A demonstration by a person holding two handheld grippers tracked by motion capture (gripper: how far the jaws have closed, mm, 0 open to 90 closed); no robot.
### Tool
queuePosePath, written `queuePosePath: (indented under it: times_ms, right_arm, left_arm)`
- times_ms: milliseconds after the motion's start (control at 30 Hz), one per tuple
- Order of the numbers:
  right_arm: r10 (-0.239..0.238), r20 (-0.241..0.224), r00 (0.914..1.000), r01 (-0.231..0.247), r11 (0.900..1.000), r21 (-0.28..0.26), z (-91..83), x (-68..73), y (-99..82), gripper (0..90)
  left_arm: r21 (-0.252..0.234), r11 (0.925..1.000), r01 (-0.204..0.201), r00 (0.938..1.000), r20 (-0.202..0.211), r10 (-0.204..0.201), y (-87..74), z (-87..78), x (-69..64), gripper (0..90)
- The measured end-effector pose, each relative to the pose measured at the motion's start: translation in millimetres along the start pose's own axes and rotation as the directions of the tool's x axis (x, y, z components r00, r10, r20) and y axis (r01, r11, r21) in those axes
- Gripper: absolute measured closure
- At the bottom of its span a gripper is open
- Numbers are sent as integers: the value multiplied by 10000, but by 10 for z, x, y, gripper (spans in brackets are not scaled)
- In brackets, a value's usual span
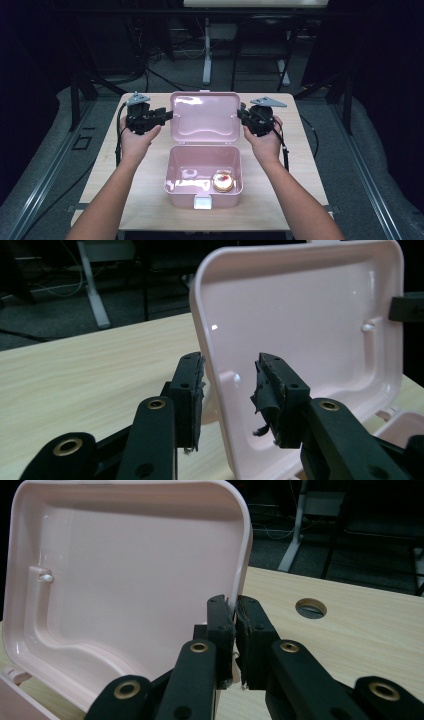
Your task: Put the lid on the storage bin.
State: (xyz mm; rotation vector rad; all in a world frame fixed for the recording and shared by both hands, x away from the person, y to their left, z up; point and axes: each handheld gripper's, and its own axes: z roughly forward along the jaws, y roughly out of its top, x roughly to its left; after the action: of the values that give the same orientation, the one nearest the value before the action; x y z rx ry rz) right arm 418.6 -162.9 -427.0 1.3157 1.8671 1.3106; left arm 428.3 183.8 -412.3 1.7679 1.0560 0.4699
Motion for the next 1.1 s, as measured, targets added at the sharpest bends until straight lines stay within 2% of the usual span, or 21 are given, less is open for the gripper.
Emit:
queuePosePath:
  times_ms: [167, 500, 667, 900, 1100]
  right_arm:
    - [-1, -37, 10000, 1, 10000, -27, -15, 3, 1, 852]
    - [1, -146, 9999, -3, 9999, -130, -42, 16, -11, 854]
    - [-34, -177, 9998, 32, 9999, -140, -50, 32, -15, 854]
    - [32, -211, 9998, -36, 9998, -176, -50, 19, -24, 848]
    - [352, -396, 9986, -363, 9990, -271, -7, -25, -2, 826]
  left_arm:
    - [113, 9999, 4, 9993, -375, 1, 18, 69, 14, 643]
    - [-25, 9990, 446, 9986, -285, -447, 12, 154, 43, 730]
    - [24, 9995, 314, 9983, -486, -312, 11, 167, 15, 800]
    - [-63, 9993, 376, 9981, -487, -379, 16, 158, 1, 817]
    - [-109, 9999, 119, 9982, -594, -125, 15, 143, -31, 819]
